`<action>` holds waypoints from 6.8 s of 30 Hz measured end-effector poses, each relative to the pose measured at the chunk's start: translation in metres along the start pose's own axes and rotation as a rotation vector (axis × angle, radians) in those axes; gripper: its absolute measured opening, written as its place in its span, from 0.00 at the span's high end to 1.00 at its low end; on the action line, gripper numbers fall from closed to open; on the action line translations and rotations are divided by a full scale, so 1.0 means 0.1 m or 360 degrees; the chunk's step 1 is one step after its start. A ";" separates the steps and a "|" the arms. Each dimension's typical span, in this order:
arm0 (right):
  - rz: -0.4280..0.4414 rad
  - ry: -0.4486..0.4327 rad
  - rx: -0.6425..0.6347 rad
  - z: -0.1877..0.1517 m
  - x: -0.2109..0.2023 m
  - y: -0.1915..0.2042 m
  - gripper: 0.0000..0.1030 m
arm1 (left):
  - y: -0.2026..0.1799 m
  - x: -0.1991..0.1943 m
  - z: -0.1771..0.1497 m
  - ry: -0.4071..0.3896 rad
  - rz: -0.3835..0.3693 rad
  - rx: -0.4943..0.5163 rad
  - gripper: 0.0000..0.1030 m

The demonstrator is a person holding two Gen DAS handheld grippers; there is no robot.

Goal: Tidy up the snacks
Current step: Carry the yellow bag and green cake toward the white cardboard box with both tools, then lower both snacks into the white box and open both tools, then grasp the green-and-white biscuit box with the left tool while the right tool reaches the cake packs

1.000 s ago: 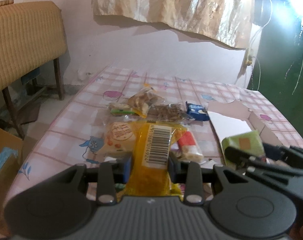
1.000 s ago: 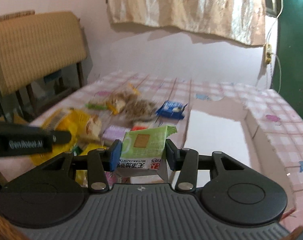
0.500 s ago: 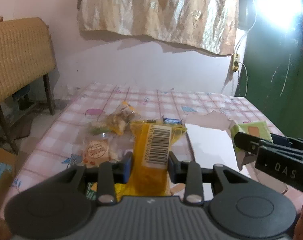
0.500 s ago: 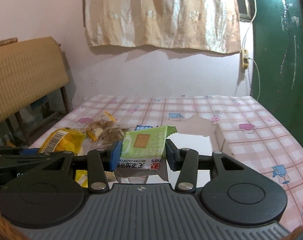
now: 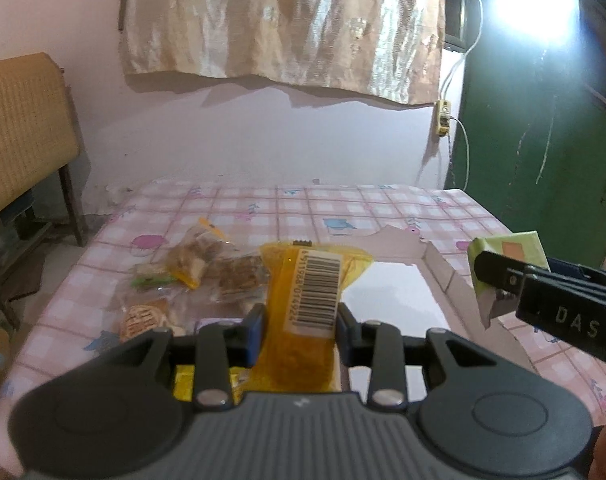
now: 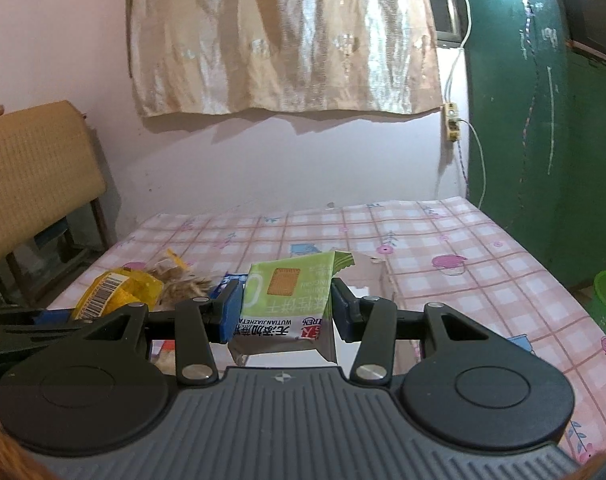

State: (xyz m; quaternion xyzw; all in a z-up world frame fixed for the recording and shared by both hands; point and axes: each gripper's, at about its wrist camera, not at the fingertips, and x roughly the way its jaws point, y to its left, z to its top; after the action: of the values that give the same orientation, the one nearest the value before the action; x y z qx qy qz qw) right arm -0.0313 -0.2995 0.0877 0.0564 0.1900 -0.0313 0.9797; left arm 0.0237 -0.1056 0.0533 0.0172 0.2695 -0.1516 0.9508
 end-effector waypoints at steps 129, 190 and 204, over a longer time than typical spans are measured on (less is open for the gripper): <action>0.0089 0.0279 -0.0106 -0.20 0.45 0.22 0.00 | 0.39 -0.05 -0.10 0.0151 0.0337 -0.0102 0.17; 0.0310 0.0539 -0.0207 -0.78 0.83 0.49 0.00 | 1.26 0.27 -0.71 0.0301 0.0447 -0.0196 0.12; 0.0261 0.0636 -0.0238 -0.87 1.19 0.52 0.00 | 1.34 0.57 -0.74 0.0285 0.0383 -0.0135 0.33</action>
State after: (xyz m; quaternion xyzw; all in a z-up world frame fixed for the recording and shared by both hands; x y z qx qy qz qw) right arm 0.0514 -0.2422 -0.0323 0.0041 0.3769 0.0745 0.9232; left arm 0.0726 0.0148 -0.0458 0.0225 0.3554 -0.0230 0.9342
